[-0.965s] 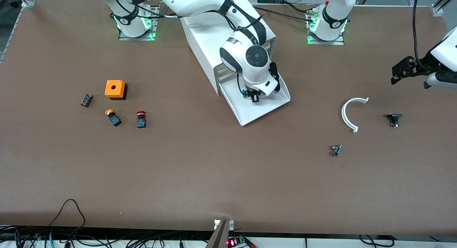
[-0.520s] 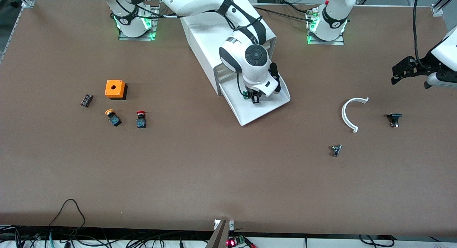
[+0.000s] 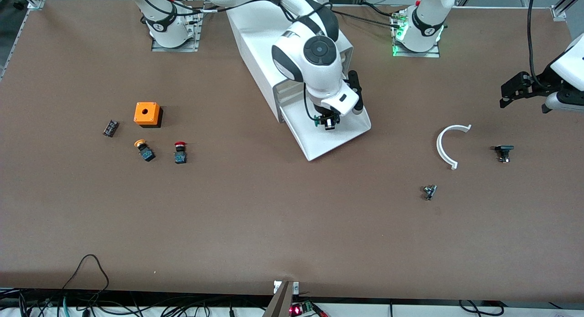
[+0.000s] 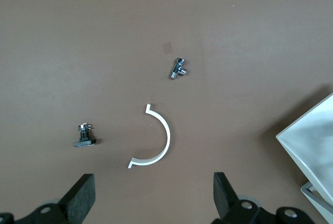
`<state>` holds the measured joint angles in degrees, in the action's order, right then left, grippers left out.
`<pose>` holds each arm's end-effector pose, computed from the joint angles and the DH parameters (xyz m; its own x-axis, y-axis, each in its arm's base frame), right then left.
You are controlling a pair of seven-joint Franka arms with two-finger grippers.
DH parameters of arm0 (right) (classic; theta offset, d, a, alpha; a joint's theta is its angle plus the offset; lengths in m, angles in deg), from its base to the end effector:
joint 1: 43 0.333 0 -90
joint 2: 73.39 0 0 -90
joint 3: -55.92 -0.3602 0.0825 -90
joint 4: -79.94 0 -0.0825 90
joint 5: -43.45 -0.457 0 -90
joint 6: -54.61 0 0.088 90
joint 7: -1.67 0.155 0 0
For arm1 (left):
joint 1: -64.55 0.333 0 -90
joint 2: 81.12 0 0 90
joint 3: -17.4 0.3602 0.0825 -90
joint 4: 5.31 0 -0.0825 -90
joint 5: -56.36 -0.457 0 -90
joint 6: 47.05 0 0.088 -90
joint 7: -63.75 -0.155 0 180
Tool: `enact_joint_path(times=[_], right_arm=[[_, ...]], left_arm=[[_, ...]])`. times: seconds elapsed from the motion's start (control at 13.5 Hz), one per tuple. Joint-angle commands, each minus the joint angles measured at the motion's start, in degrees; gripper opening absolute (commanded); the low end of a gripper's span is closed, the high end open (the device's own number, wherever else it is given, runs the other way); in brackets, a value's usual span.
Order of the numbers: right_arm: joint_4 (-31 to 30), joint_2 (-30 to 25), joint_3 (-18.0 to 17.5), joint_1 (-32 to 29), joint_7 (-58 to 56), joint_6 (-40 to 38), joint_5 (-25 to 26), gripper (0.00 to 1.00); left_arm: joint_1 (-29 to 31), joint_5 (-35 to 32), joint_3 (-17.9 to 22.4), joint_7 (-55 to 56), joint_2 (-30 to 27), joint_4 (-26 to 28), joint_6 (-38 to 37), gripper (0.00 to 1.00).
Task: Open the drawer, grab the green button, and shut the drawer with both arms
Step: 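Lift the green button out with the right gripper while the left gripper approaches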
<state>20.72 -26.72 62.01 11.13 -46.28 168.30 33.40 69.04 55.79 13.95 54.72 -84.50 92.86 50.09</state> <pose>0.5580 0.6929 0.3354 -0.0860 0.9834 0.1601 0.9959 0.0804 0.0409 0.6176 0.0118 0.5902 0.9894 -0.1403 0.0383 -0.1396 -0.9900 -0.0197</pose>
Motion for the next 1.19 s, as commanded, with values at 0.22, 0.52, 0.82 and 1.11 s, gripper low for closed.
enact_joint_path(times=[0.22, 0.52, 0.82, 1.11], right_arm=[[-4.22, -9.11, 1.55, -6.92, 4.33, -2.69, 0.55, 0.25], [-11.43, -13.96, 2.08, -15.62, 8.47, -2.51, 0.47, 0.25], [-23.98, -19.58, 2.08, -21.17, 17.22, -0.42, 0.46, 0.25], [-32.52, -22.40, 2.78, -21.79, 43.05, 0.38, 0.82, 0.25]], left_arm=[[-3.43, -1.10, -2.34, 13.03, 5.12, -0.70, 4.54, 1.00], [-4.83, -1.10, -8.49, 28.06, 9.17, 5.18, 14.89, 1.00], [-8.52, -1.28, -9.29, 38.89, 18.47, 6.95, 25.36, 1.00], [-11.86, -1.37, -9.12, 46.19, 27.97, 7.04, 36.08, 1.00]])
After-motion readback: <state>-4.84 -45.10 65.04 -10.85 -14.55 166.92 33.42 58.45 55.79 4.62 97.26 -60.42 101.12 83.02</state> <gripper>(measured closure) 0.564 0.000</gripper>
